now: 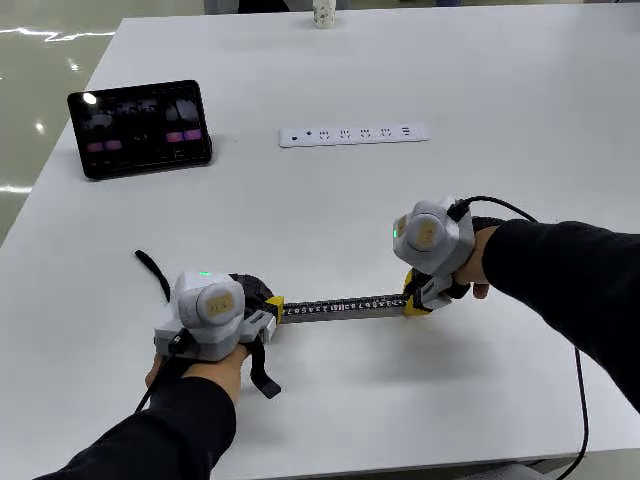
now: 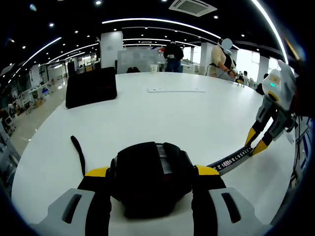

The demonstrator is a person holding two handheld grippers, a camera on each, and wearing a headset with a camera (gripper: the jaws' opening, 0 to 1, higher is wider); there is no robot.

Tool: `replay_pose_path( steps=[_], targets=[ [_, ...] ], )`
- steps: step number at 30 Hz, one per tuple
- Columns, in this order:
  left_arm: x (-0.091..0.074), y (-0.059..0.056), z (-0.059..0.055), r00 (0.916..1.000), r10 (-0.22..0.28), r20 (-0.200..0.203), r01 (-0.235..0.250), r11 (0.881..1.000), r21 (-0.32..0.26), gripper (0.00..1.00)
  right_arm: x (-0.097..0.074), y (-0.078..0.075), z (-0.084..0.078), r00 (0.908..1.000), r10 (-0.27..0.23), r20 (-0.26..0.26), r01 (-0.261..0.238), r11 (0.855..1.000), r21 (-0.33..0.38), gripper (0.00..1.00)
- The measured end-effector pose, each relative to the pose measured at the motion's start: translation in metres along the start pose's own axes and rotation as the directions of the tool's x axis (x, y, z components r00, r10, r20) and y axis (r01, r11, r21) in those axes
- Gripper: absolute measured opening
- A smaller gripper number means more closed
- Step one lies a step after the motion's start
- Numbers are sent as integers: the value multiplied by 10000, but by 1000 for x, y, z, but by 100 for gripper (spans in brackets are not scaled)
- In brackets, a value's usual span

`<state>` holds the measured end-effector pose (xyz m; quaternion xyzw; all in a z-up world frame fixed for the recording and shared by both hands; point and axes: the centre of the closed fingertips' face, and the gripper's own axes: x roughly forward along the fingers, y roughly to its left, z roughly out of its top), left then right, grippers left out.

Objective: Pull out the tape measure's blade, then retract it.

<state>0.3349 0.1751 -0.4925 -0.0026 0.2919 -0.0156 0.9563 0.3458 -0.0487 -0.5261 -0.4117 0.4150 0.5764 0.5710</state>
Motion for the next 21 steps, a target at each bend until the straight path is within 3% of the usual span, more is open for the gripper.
replay_pose_path(
  steps=[21],
  targets=[
    [0,-1,0,10000,11,-29,-11,10000,2,62,5,3,14,9997,2,226,-3,10000,74,11]
  ],
)
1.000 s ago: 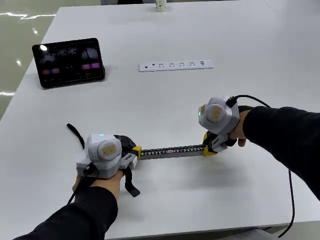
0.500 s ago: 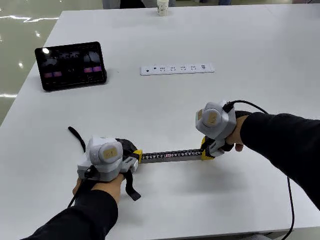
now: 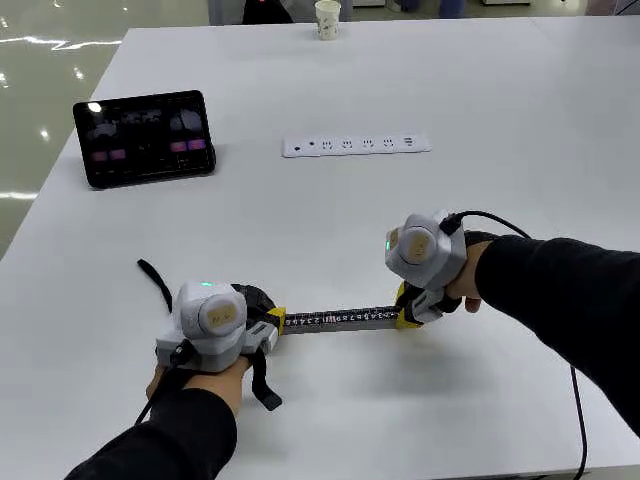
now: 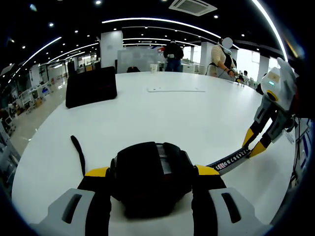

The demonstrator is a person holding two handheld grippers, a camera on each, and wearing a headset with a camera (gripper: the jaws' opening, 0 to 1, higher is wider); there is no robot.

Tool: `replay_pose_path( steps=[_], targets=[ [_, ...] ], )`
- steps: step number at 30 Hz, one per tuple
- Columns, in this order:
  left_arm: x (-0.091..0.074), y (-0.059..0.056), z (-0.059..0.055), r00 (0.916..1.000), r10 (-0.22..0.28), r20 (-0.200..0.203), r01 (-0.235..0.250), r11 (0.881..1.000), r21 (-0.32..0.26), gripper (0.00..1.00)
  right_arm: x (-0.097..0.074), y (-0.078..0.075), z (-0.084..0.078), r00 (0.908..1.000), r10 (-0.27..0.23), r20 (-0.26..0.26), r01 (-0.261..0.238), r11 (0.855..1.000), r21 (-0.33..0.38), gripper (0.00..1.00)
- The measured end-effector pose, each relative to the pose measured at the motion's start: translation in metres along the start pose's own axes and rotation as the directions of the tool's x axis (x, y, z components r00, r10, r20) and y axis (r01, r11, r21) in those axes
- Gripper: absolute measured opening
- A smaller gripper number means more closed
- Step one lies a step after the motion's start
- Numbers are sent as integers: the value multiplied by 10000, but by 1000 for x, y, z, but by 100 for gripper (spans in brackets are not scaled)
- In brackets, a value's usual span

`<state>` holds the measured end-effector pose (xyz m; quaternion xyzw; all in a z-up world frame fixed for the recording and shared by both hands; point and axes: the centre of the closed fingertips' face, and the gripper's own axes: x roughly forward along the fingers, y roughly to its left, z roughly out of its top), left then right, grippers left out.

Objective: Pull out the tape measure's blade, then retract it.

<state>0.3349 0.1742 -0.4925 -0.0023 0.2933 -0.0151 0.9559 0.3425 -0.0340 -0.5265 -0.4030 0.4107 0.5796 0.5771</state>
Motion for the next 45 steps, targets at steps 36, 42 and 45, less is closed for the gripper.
replay_pose_path(
  steps=[36,42,45],
  targets=[
    [-1,0,0,10000,-40,-1,40,10000,21,61,9,2,23,9997,-33,222,29,9998,183,11],
    [-1,1,-1,10000,-47,-31,47,10000,2,61,10,2,27,9998,-45,213,41,9998,174,11],
    [0,1,-1,10000,-63,-58,63,10000,6,61,11,2,29,9998,-48,205,44,9998,182,11]
  ],
)
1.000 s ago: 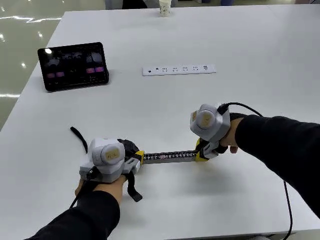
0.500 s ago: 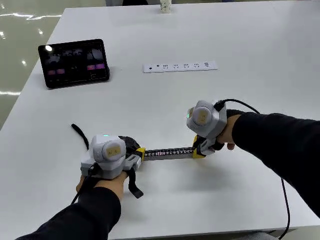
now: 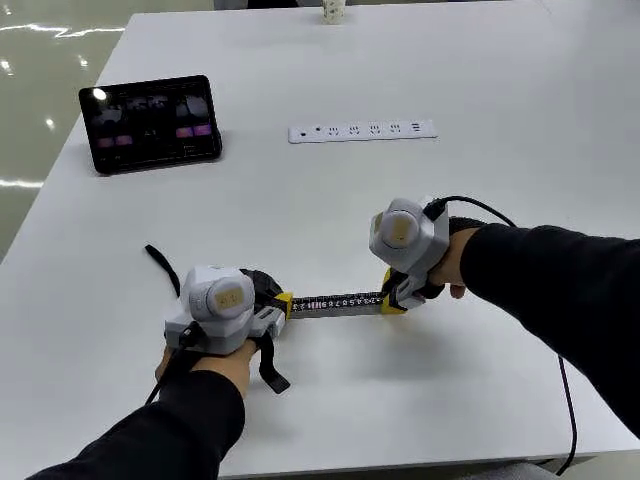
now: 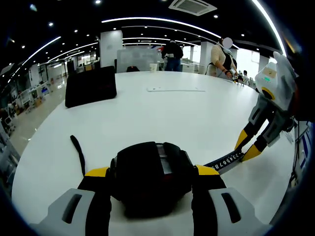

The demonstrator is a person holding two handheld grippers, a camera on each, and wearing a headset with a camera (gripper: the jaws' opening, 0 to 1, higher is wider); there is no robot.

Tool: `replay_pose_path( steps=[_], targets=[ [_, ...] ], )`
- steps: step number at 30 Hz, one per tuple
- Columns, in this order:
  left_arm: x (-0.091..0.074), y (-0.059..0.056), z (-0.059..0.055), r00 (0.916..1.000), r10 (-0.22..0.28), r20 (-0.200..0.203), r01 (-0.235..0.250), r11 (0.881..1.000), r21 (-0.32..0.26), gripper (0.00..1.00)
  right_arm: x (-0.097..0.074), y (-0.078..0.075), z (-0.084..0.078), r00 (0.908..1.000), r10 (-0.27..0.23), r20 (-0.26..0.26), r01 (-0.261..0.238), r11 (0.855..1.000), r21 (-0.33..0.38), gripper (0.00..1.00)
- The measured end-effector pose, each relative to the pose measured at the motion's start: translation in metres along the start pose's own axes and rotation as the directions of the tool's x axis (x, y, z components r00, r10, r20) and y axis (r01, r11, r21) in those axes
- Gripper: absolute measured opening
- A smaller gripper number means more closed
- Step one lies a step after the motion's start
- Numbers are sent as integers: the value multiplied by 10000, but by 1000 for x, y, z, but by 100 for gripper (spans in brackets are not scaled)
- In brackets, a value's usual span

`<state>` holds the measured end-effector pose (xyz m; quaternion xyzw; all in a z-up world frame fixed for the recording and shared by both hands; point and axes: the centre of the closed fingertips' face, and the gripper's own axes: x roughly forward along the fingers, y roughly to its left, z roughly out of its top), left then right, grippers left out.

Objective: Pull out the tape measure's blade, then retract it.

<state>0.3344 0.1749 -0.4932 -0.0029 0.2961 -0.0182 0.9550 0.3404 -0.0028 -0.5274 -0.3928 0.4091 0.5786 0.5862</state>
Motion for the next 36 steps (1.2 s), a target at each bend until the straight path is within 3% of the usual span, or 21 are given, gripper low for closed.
replay_pose_path(
  steps=[36],
  targets=[
    [0,0,-1,10000,-17,-32,17,10000,-18,61,8,3,27,9994,78,352,-74,9999,-101,11]
  ],
)
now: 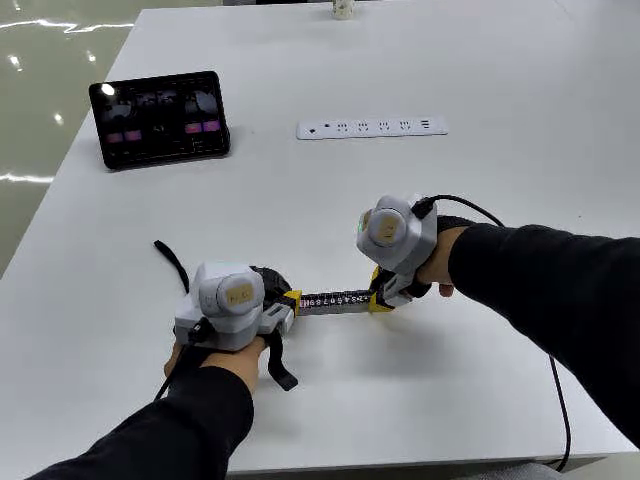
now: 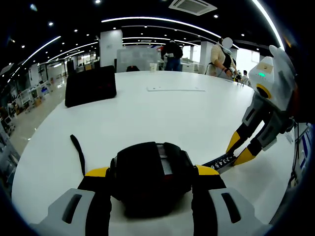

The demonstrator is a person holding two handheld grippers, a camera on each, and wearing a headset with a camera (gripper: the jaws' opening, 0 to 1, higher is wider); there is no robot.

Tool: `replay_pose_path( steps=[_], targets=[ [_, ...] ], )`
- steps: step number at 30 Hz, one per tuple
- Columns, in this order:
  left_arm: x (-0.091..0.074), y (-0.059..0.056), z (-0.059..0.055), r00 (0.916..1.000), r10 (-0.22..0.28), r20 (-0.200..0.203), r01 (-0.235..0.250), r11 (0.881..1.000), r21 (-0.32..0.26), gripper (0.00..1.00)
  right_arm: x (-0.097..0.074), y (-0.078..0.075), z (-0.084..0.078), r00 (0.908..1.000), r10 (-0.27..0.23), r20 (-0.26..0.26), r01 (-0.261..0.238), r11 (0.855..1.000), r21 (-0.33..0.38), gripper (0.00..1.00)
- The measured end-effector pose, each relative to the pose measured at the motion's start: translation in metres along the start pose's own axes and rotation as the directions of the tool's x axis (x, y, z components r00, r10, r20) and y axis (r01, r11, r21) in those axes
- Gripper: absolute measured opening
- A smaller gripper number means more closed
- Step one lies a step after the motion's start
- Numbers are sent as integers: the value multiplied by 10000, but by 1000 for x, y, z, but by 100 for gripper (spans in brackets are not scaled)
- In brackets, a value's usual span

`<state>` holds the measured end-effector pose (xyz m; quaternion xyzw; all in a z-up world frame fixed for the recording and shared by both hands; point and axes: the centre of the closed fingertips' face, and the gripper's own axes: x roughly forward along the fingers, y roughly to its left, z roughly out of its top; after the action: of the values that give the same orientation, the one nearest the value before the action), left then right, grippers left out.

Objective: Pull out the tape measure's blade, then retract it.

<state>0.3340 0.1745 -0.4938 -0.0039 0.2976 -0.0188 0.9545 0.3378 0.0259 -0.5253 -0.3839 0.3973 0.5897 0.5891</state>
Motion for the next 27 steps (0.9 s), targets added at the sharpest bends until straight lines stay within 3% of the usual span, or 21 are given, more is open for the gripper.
replay_pose_path(
  steps=[27],
  targets=[
    [0,0,0,10000,-14,-28,13,9999,-122,61,7,2,12,9997,5,251,-9,9999,127,11]
  ],
)
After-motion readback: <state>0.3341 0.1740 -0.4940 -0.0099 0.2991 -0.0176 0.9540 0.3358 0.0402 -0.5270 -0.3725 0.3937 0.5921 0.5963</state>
